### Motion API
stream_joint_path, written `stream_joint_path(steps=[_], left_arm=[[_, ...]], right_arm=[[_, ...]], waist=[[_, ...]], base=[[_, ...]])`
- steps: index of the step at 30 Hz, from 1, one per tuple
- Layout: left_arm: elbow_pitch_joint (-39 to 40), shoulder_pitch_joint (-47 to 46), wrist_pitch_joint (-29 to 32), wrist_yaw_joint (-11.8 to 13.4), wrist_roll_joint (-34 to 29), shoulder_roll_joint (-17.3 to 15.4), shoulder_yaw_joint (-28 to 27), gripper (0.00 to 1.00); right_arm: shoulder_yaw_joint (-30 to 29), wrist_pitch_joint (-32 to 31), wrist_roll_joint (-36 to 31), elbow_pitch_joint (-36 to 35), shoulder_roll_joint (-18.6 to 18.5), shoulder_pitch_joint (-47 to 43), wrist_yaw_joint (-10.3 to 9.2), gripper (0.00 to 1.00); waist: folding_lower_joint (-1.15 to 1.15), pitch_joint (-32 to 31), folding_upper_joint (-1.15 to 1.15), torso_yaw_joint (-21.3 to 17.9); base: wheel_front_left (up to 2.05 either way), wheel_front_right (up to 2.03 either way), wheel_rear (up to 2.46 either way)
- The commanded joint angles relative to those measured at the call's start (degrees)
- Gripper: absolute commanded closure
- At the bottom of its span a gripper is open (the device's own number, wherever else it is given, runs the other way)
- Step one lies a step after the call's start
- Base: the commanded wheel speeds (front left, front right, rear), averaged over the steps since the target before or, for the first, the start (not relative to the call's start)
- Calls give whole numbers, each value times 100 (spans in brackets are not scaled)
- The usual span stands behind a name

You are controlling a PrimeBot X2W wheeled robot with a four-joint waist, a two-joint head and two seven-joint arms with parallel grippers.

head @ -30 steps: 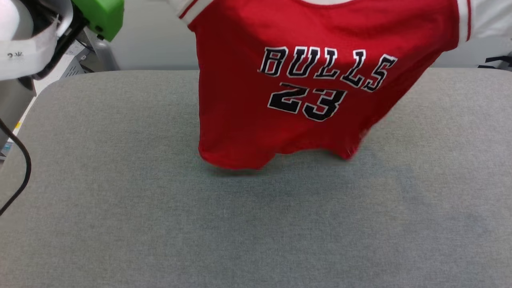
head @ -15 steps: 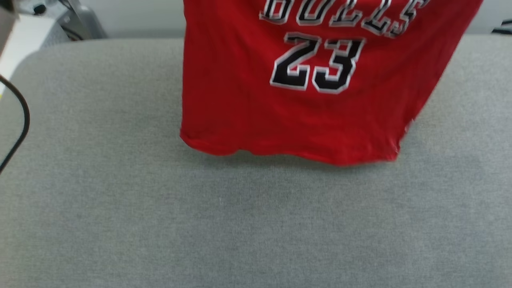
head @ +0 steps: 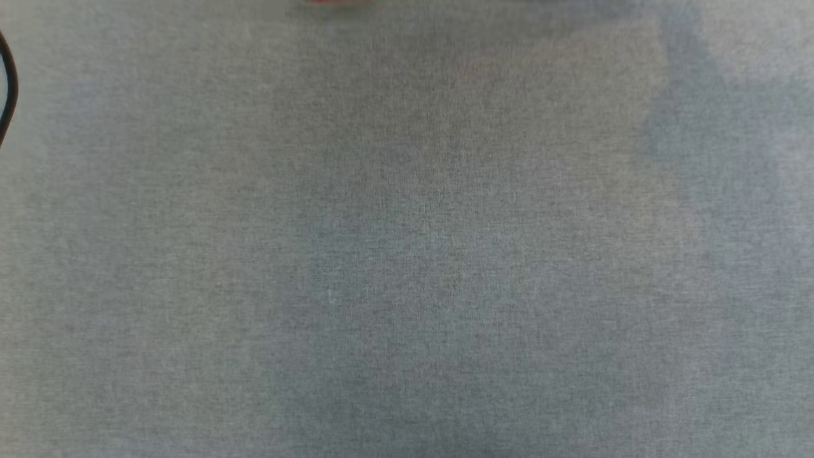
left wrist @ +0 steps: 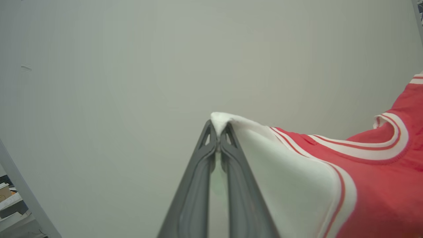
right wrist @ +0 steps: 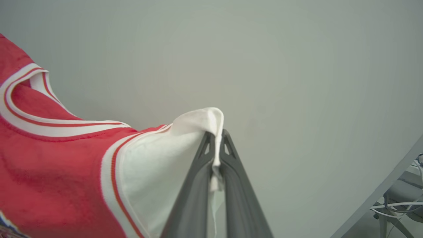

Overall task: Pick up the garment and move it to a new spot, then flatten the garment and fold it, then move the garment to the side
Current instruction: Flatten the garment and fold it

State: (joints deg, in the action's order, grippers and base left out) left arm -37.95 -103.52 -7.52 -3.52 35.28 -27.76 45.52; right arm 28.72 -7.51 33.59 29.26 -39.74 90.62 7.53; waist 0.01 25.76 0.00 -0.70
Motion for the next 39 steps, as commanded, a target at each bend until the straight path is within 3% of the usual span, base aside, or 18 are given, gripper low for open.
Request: stream_joint_path(steps=[1, 11, 19, 29, 39], left_arm=[[-164, -122, -62, -55, -18, 58, -4, 100], [-925, 95, -446, -241, 78, 256, 133, 100], [-992, 1158, -693, -290, 333, 315, 112, 100], [-286, 3467, -746, -168, 527, 104, -65, 100], [687, 6223, -747, 174, 803, -316, -337, 100]], right_arm=[[39, 113, -55, 130, 73, 141, -4, 100], [439, 602, 230, 857, 431, 88, -4, 100], [943, 1056, 618, 1055, 677, -708, -4, 100], [1792, 1578, 1110, 930, 622, -2273, -4, 100], [2596, 1761, 1577, 543, 359, -4222, -4, 100]], waist=[[-1, 381, 0, -79], [-1, 610, 0, -129], [-1, 298, 0, -104], [-1, -494, 0, -22], [-1, -1350, 0, -26]], base=[[0, 0, 0], [0, 0, 0], [0, 0, 0], [0, 0, 0], [0, 0, 0]])
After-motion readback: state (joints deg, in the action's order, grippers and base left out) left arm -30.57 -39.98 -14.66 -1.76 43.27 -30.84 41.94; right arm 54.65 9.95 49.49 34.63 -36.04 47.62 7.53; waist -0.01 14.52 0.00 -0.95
